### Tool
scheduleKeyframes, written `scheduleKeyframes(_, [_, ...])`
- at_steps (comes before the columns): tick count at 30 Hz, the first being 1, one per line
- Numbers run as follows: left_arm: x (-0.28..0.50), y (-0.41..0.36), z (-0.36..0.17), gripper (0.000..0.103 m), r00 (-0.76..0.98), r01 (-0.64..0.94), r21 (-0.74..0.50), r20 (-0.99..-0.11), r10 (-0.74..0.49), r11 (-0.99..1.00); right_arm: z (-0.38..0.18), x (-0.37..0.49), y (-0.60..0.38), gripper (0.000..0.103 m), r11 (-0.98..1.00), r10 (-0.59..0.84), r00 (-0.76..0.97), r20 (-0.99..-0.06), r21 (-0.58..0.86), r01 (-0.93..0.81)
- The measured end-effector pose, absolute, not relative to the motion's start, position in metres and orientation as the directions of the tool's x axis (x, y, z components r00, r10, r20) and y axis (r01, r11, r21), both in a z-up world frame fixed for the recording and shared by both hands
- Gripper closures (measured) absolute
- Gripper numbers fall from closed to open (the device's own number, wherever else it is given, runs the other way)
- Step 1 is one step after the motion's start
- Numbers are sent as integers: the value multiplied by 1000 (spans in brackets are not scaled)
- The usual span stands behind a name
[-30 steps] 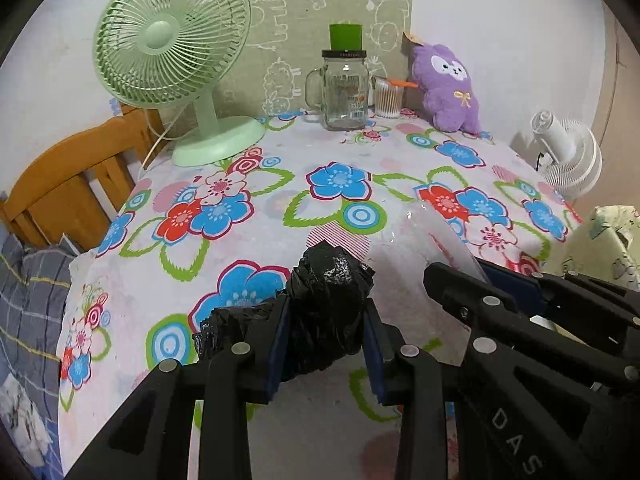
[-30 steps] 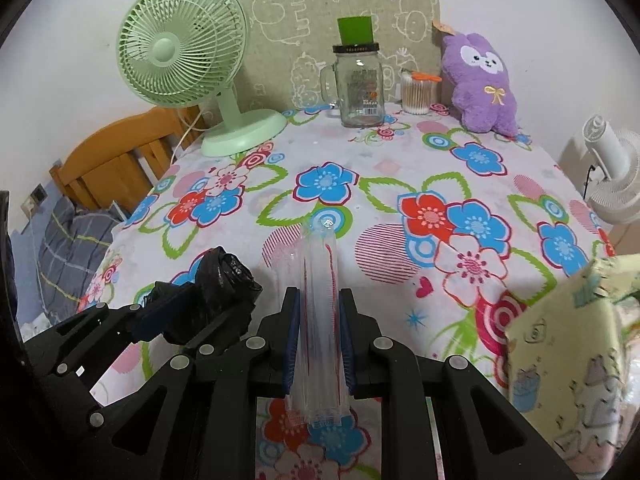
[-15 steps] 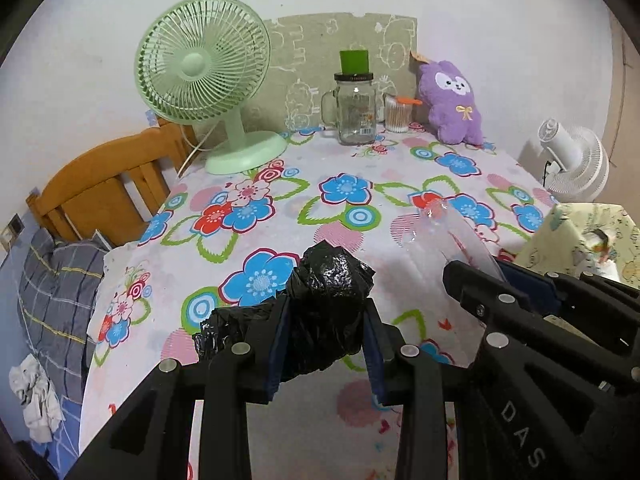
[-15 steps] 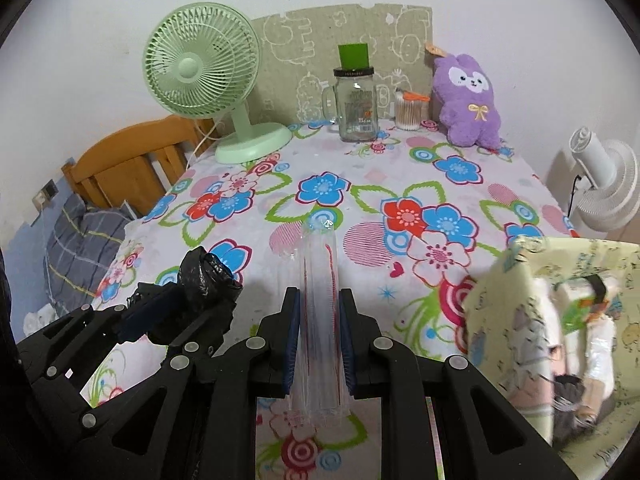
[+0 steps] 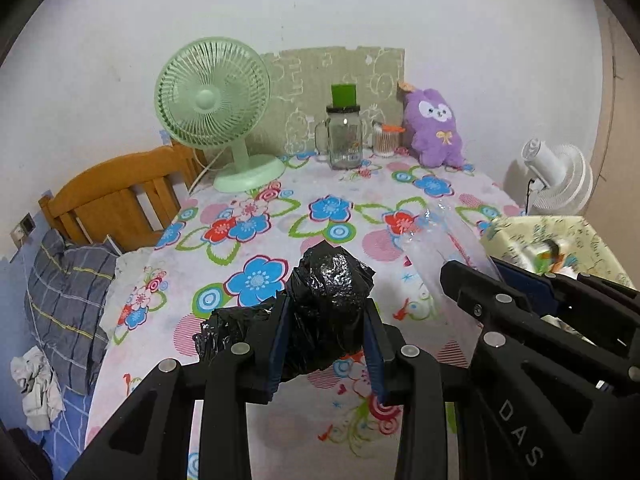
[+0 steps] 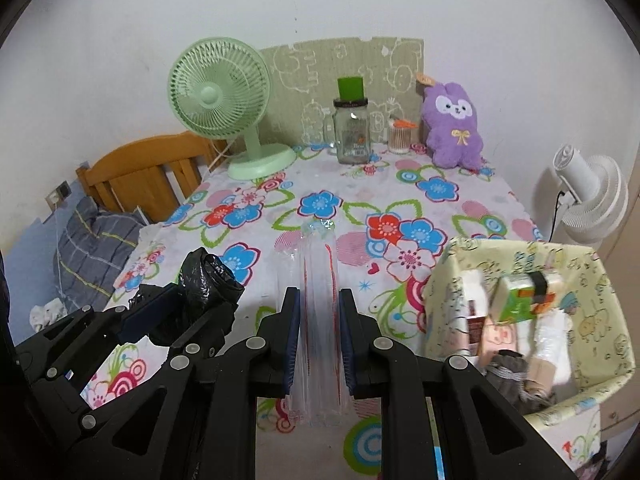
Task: Organize soft objects
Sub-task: 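Carry the black bag and straw bag over the fabric box with both tools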
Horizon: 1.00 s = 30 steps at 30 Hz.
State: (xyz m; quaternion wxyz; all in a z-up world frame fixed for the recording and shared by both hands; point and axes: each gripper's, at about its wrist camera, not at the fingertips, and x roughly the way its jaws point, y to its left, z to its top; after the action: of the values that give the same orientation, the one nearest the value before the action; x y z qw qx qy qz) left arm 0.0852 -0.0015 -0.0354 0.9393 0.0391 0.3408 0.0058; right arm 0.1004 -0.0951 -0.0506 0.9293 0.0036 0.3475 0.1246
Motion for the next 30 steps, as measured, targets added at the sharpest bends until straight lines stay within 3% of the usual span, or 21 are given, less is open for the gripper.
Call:
scheduleKeyframes(14, [55, -21, 3, 68, 826, 5, 62, -562, 31, 998, -8, 67, -118, 82, 966, 248, 784, -568, 85, -245])
scheduleKeyframes(30, [56, -58, 14, 68, 845, 53, 53, -534, -17, 997, 7, 57, -158, 81, 974, 224, 814, -536, 89, -209])
